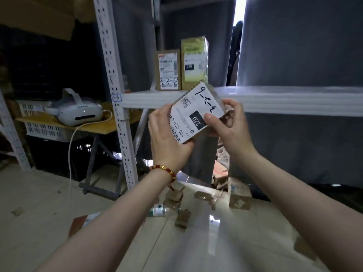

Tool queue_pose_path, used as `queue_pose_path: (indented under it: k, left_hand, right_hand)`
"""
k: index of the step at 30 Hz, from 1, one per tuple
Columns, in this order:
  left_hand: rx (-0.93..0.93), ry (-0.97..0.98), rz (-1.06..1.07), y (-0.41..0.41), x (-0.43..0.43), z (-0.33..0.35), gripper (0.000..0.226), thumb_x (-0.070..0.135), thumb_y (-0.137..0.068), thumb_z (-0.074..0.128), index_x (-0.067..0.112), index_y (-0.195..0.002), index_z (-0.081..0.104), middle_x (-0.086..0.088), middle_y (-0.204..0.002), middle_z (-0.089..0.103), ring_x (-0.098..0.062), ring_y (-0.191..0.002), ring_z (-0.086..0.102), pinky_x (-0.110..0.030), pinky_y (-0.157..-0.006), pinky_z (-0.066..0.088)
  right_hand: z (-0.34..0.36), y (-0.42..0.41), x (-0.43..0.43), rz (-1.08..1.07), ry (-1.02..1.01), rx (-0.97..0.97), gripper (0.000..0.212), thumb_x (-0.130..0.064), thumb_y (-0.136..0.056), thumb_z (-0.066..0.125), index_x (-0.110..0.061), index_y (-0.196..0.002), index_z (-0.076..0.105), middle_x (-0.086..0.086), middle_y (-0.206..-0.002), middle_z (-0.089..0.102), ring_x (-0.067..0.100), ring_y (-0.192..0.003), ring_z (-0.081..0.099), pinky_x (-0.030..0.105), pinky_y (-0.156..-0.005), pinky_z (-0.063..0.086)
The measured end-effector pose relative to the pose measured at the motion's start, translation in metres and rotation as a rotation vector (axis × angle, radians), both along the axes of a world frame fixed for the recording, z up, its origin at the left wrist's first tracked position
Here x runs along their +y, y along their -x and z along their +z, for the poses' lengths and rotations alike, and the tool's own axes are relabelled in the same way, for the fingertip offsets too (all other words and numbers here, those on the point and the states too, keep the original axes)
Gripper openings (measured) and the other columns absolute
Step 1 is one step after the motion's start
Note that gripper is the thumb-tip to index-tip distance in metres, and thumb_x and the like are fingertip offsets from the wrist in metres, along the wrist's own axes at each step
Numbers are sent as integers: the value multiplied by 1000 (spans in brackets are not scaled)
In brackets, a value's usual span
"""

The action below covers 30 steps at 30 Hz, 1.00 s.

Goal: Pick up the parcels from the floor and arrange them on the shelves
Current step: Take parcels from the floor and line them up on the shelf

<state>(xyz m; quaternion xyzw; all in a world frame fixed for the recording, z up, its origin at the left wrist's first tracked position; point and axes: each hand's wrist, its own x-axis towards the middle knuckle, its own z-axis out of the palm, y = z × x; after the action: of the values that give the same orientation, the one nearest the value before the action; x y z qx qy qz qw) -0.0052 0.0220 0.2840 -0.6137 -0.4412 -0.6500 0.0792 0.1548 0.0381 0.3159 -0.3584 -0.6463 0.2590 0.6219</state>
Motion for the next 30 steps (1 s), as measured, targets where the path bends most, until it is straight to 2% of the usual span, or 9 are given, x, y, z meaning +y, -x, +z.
queue_pose_path:
  k: [4,6,8,11,15,19,23,27,30]
  left_hand:
    - [90,-151,5,-4,23,67,82,0,-63,80,18,-134,41,-13,-134,36,-4,-113,37,-7,-90,45]
    - [191,-178,17,-7,31,95,83,-1,-65,79,23,-134,38,-12,-138,33,-10,-113,42,-25,-83,57]
    - [320,-173,51,-11,41,116,87,1,-64,80,27,-134,36,-12,-142,31,-25,-116,49,-37,-77,60]
    - [568,-209,116,-15,57,137,83,0,-66,74,26,-135,36,-14,-145,28,-35,-110,55,-37,-61,60]
    - [762,-321,136,-26,80,150,70,5,-71,62,22,-136,42,-10,-150,25,-35,-118,53,-27,-51,51]
    - [556,-119,128,-50,97,156,100,-13,-74,62,32,-153,19,0,-163,12,-24,-115,55,-31,-55,55]
    - [96,230,-55,-72,116,160,59,-2,-93,50,18,-145,33,-2,-144,47,-20,-113,60,-17,-73,51]
    - [54,353,-97,-76,139,156,42,6,-98,44,14,-139,47,-5,-138,56,-22,-118,59,-24,-91,44]
    - [86,423,-93,-72,159,146,42,14,-98,46,19,-140,45,-3,-141,54,-21,-126,52,-33,-101,43]
  right_hand:
    - [70,-20,2,-32,-140,-103,82,-54,-65,74,-26,-132,37,-12,-120,53,4,-112,56,28,-91,52]
    - [99,-33,13,-23,-126,-145,85,-42,-65,75,-23,-138,35,-11,-116,55,-1,-106,55,20,-88,49]
    - [120,-45,24,-10,-50,-205,83,-26,-70,79,-21,-140,36,-6,-116,57,2,-103,56,25,-90,51]
    - [134,-61,43,-60,23,-346,84,-6,-78,76,-19,-147,29,-2,-130,48,5,-105,55,20,-87,47]
    - [139,-74,61,-66,107,-471,100,-14,-70,81,-28,-151,23,0,-129,48,13,-110,57,37,-100,48]
    - [141,-80,83,-146,166,-378,91,-22,-61,83,-20,-137,35,-5,-109,60,14,-96,65,38,-88,56]
    - [137,-75,113,-227,280,-309,54,-22,-52,90,-15,-95,59,4,-98,72,14,-81,71,38,-71,61]
    - [133,-72,160,-201,372,-373,101,-44,-25,86,-9,-116,61,1,-92,75,13,-71,74,32,-65,62]
    - [135,-69,183,-245,367,-423,102,-51,-24,78,-14,-117,61,-2,-95,73,13,-74,73,35,-70,62]
